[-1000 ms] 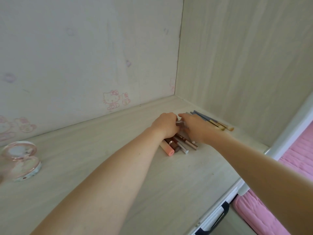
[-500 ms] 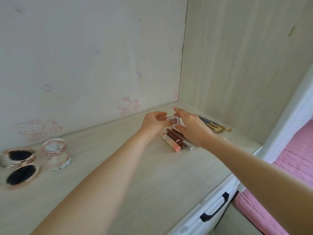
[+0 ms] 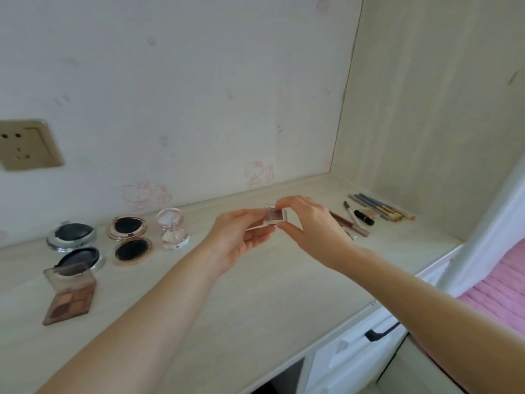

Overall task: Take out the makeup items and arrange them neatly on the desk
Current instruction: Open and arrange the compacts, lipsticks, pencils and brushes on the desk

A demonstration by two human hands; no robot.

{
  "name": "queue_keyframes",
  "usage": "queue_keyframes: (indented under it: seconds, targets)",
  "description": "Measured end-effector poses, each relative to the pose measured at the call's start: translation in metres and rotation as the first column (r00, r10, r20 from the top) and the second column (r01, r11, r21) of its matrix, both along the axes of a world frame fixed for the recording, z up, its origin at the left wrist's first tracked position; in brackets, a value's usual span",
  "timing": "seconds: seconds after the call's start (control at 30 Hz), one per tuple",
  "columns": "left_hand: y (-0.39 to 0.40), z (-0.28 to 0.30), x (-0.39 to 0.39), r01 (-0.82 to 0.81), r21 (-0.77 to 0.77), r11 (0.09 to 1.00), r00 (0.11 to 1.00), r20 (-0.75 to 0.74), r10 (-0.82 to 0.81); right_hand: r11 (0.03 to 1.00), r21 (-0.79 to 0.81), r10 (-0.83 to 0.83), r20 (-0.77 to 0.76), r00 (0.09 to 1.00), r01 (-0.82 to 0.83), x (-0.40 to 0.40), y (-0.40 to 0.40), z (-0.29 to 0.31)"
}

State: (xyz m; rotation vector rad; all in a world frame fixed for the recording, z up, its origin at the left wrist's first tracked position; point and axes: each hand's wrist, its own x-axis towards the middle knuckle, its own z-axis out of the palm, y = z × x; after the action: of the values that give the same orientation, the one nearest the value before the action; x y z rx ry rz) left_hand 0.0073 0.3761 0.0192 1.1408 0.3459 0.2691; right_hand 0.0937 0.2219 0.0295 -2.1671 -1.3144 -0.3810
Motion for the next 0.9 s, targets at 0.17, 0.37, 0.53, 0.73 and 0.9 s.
queue_keyframes:
  seconds: [0.17, 0.37, 0.53, 0.73, 0.9]
  targets:
    - [0.022, -0.014, -0.054, -0.043, -0.122, 0.992, 0.999, -0.003, 0.042, 0.994, 0.048, 0.102, -0.042, 0.994, -0.1, -0.042, 0.027, -0.011]
    - [0.045, -0.035, -0.108, -0.117, -0.164, 0.98, 0.993, -0.04, 0.112, 0.972, 0.127, 0.217, -0.151, 0.964, -0.199, -0.082, 0.062, -0.04]
    - [0.059, -0.046, -0.143, -0.142, -0.225, 0.964, 0.99, -0.044, 0.136, 0.954, 0.145, 0.289, -0.237, 0.928, -0.26, -0.109, 0.09, -0.058]
    - [0.076, -0.055, -0.176, -0.127, -0.273, 0.954, 0.992, -0.011, 0.129, 0.93, 0.158, 0.365, -0.306, 0.879, -0.331, -0.138, 0.115, -0.073]
    - [0.081, -0.063, -0.192, -0.166, -0.277, 0.947, 0.985, -0.01, 0.17, 0.915, 0.154, 0.402, -0.296, 0.867, -0.372, -0.148, 0.126, -0.076]
